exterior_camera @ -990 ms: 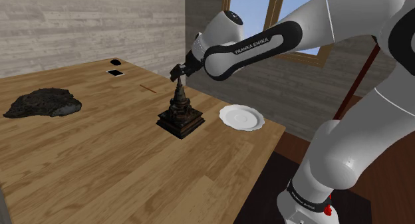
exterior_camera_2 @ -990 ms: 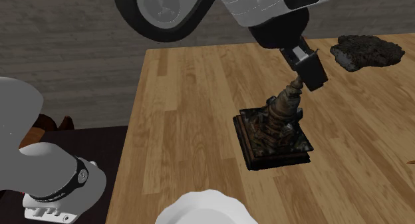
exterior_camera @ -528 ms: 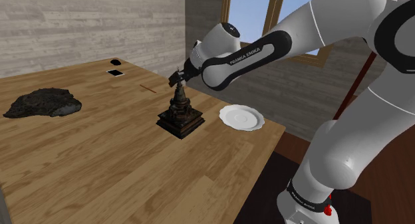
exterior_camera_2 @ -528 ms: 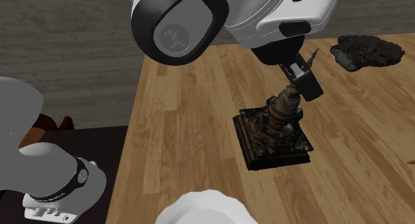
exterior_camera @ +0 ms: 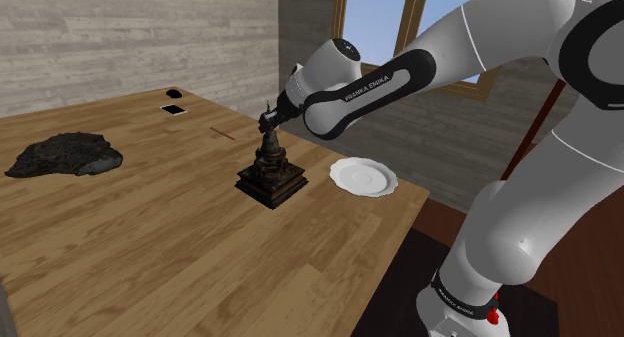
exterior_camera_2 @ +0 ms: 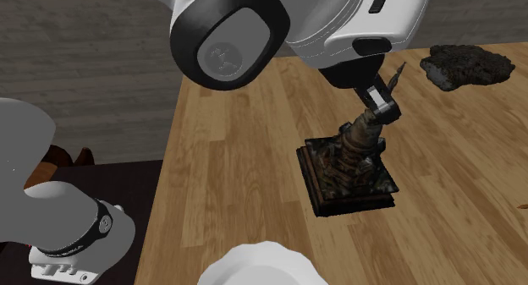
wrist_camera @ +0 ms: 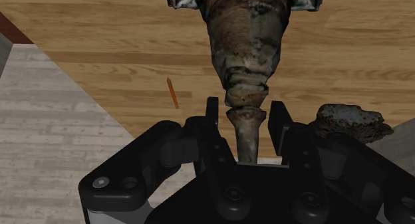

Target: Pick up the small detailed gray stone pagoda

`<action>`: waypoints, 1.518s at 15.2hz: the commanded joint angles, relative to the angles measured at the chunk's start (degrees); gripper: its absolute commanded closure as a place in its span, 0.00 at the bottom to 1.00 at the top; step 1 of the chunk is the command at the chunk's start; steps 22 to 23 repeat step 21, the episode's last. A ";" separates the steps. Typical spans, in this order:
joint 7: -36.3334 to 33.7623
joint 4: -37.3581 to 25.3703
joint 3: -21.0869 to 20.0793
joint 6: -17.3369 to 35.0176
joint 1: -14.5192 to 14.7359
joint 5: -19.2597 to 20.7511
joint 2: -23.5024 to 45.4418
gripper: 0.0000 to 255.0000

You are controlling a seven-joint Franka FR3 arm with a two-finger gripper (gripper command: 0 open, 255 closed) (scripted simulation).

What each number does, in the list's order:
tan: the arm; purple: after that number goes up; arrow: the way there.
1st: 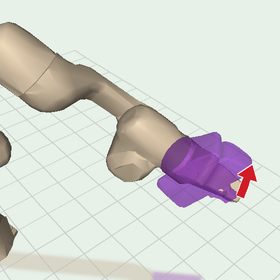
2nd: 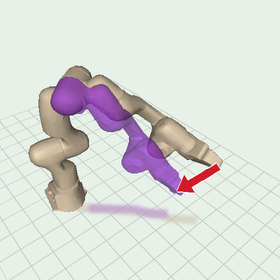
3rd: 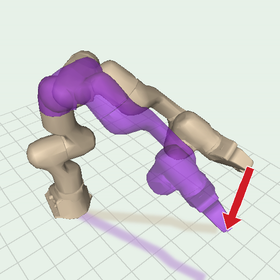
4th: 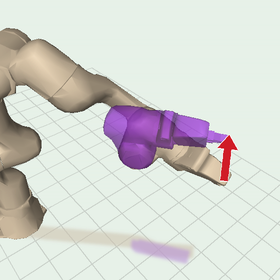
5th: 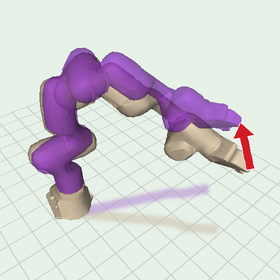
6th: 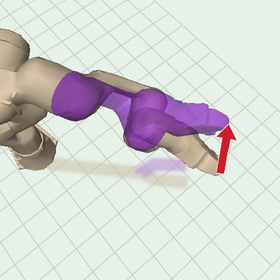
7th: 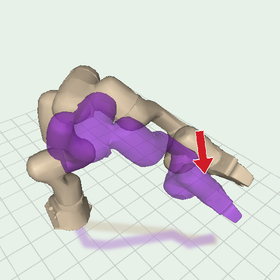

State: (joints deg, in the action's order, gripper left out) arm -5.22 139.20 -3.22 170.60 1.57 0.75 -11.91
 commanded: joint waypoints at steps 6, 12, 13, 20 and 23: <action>-0.06 -0.65 -0.02 -1.66 0.03 -0.05 -0.90 1.00; 0.29 -3.44 0.22 -6.59 0.29 -0.43 -3.04 1.00; 0.33 -3.95 0.25 -7.40 0.31 -0.48 -3.35 1.00; 0.55 -7.30 0.40 -12.35 0.44 -0.69 -4.94 1.00; 0.55 -7.31 0.39 -12.35 0.44 -0.69 -4.93 1.00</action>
